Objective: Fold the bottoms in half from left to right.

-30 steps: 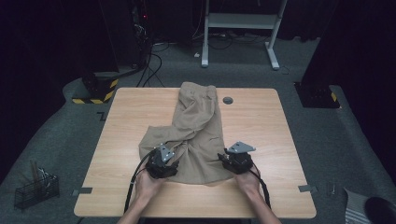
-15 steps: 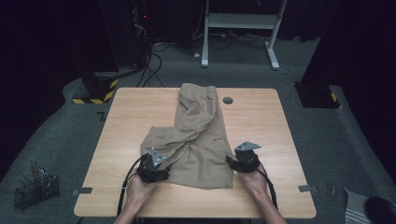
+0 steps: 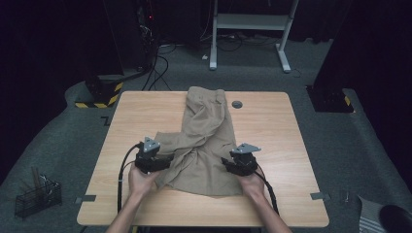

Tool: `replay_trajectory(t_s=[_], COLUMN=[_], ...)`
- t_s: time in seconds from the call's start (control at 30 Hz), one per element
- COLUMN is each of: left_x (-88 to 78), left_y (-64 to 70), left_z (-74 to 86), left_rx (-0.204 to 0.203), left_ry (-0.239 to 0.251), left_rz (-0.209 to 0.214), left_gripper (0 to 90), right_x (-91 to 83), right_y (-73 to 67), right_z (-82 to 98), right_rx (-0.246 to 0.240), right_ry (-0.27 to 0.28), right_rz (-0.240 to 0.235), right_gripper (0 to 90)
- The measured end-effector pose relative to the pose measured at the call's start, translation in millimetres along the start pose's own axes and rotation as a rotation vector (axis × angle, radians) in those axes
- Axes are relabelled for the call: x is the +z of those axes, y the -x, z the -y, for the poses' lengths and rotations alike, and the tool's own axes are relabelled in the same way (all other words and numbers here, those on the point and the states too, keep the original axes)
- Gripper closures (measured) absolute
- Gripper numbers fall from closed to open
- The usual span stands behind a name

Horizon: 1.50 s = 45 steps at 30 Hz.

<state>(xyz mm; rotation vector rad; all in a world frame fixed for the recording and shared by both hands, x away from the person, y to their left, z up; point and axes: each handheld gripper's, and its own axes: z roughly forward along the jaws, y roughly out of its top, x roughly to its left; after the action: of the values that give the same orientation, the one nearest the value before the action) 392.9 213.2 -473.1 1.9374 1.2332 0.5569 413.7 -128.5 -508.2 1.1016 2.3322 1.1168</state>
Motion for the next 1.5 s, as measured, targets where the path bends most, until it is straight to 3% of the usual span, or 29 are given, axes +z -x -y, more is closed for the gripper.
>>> replay_trajectory(t_s=[0.17,0.23,0.37,0.47,0.67,0.83,0.93,1.1,1.2,1.4,1.5], left_x=[15.5,21.2,37.7,48.1,63.3,64.5,64.2,64.0,60.1,32.5,18.2], left_y=[-27.2,-37.0,-56.6,-63.1,-65.4,-58.4,-54.6,-50.4,-47.4,-39.3,-22.4], left_z=[-6.1,-7.6,-7.1,-5.5,1.3,1.0,0.3,2.5,2.5,-3.3,-5.8], left_rx=[-0.074,-0.109,-0.172,-0.191,-0.183,-0.114,-0.088,-0.079,-0.085,-0.108,-0.072], left_ry=[-0.029,-0.017,-0.072,-0.097,-0.143,-0.150,-0.146,-0.124,-0.100,0.031,0.077], left_rz=[-0.047,-0.070,-0.113,-0.122,-0.112,-0.146,-0.120,-0.081,-0.053,0.066,0.131], left_gripper=[31.9,32.1,32.1,31.9,32.7,42.8,58.4,84.6,87.6,87.9,87.9], right_x=[5.8,6.3,7.5,8.8,11.9,13.3,13.8,13.9,13.9,14.3,14.3], right_y=[-0.6,-1.4,-0.2,-0.1,1.7,1.3,2.4,2.4,2.5,2.5,2.5], right_z=[-0.4,-0.4,0.7,2.6,6.3,8.8,8.5,8.5,8.5,8.3,8.3], right_rx=[0.006,0.006,0.000,-0.003,-0.025,-0.035,-0.037,-0.037,-0.037,-0.034,-0.037], right_ry=[-0.001,-0.003,-0.015,-0.021,-0.041,-0.048,-0.047,-0.048,-0.048,-0.048,-0.047], right_rz=[-0.007,-0.004,0.000,0.010,0.028,0.039,0.036,0.036,0.036,0.037,0.037], right_gripper=[52.9,52.9,52.8,52.8,52.7,51.5,50.2,49.6,49.4,48.8,48.8])
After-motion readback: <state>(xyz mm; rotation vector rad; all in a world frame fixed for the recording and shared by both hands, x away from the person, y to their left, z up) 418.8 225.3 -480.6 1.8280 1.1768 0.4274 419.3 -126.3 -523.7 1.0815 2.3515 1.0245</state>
